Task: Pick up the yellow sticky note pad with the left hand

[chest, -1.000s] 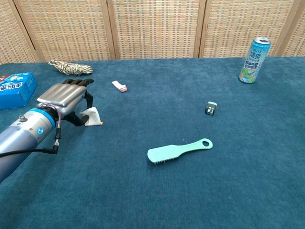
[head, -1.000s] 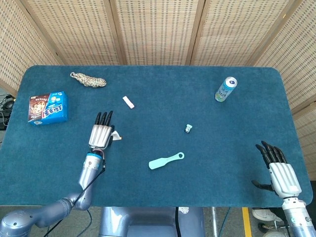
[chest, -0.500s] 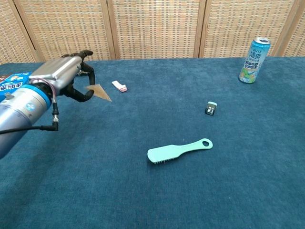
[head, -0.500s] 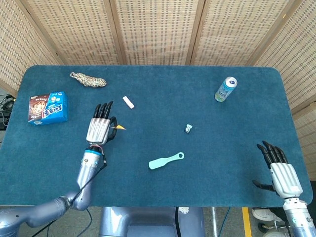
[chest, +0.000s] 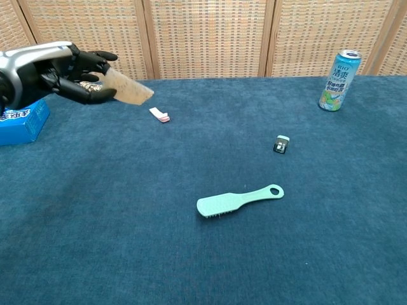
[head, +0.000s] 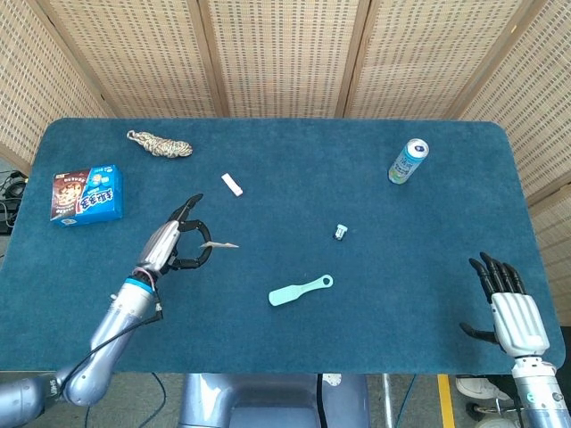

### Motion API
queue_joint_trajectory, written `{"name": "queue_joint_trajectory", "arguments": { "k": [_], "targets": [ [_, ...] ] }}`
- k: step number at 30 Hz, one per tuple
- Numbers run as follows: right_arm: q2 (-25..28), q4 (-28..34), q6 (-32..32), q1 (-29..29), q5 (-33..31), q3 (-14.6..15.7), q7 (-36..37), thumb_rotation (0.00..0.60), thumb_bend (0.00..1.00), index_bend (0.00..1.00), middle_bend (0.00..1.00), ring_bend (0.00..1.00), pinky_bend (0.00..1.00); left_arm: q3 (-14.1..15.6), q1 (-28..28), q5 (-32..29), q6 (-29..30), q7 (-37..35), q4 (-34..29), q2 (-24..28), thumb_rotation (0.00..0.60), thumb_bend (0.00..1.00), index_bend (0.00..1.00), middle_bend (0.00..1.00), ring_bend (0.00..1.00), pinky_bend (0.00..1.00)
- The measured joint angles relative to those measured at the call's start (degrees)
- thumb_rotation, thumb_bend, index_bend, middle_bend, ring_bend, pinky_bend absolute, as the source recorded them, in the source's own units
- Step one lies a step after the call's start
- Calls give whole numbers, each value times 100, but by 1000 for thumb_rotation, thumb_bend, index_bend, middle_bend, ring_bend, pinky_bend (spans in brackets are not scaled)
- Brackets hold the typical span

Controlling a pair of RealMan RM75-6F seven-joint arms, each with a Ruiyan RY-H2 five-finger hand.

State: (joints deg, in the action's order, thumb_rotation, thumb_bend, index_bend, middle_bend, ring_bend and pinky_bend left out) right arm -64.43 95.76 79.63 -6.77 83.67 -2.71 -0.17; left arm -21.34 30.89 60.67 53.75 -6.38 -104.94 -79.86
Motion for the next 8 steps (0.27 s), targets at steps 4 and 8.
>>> {"name": "queue_joint_trajectory", "arguments": {
  "k": [4, 8],
  "targets": [
    [-1, 35, 5, 4, -14, -9, -33, 600, 0, 0, 0, 0, 0, -148, -46, 26, -613, -890, -508, 538, 600, 456, 592, 0, 0, 0],
    [-8, 53, -6, 1, -22, -7, -82, 600, 0, 0, 0, 0, 0, -239, -37, 266, -1124, -1569, -838, 906, 600, 454, 588, 0, 0, 0]
  ]
}}
